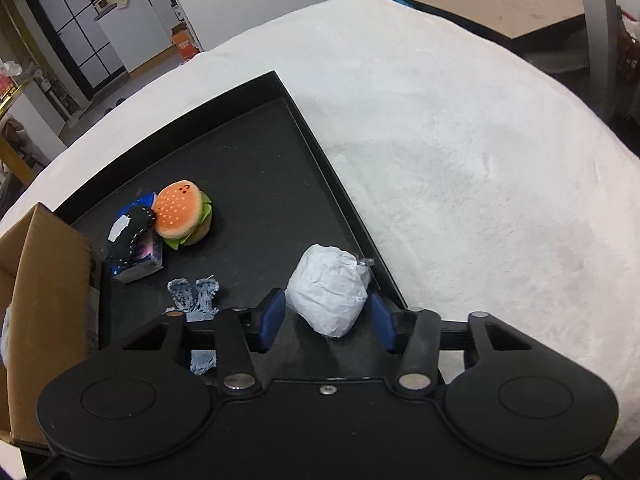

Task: Organize soft objects
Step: 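Grasp the white cloth ball with the right tool, then carry the white cloth ball with the right tool into the box and release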

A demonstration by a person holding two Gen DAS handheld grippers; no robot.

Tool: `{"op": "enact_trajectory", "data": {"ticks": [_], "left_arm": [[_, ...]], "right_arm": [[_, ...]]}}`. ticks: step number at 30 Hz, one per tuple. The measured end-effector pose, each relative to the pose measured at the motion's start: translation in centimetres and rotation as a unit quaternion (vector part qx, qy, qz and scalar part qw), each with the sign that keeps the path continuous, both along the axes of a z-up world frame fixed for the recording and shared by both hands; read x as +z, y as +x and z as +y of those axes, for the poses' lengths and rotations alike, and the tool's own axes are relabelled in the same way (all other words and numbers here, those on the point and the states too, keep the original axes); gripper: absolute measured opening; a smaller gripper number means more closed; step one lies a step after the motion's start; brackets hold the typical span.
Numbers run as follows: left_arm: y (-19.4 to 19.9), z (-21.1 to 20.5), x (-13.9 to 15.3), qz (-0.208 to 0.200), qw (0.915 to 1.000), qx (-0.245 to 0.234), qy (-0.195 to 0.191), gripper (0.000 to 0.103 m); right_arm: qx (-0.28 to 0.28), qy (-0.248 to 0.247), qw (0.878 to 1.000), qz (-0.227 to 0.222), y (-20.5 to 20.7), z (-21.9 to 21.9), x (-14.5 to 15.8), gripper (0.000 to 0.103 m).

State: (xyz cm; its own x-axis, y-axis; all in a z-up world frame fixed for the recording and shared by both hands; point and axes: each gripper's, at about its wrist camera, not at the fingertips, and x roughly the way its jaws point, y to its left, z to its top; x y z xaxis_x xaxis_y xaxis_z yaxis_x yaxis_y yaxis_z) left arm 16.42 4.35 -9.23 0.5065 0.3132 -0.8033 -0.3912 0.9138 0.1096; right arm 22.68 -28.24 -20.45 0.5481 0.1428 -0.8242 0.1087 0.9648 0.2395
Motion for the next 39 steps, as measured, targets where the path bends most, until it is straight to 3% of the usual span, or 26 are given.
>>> {"op": "enact_trajectory", "data": {"ticks": [10, 21, 39], "left_arm": [[1.1, -1.6, 0.6, 0.02, 0.9996, 0.0, 0.02, 0.083], [0.5, -1.0, 0.2, 0.016, 0.9997, 0.002, 0.016, 0.083], [-0.6, 1.1, -0.7, -0.02, 0.9997, -0.005, -0.016, 0.08]], "right_arm": [[0.012, 0.02, 1.0, -0.016, -0.1, -0.8, 0.3, 0.042], [0.033, 0.034, 0.998, -0.033, -0.5, -0.5, 1.3, 0.041], [0.138, 0.023, 0.987, -0.074, -0.8, 3.4, 4.8, 0.042]]}}
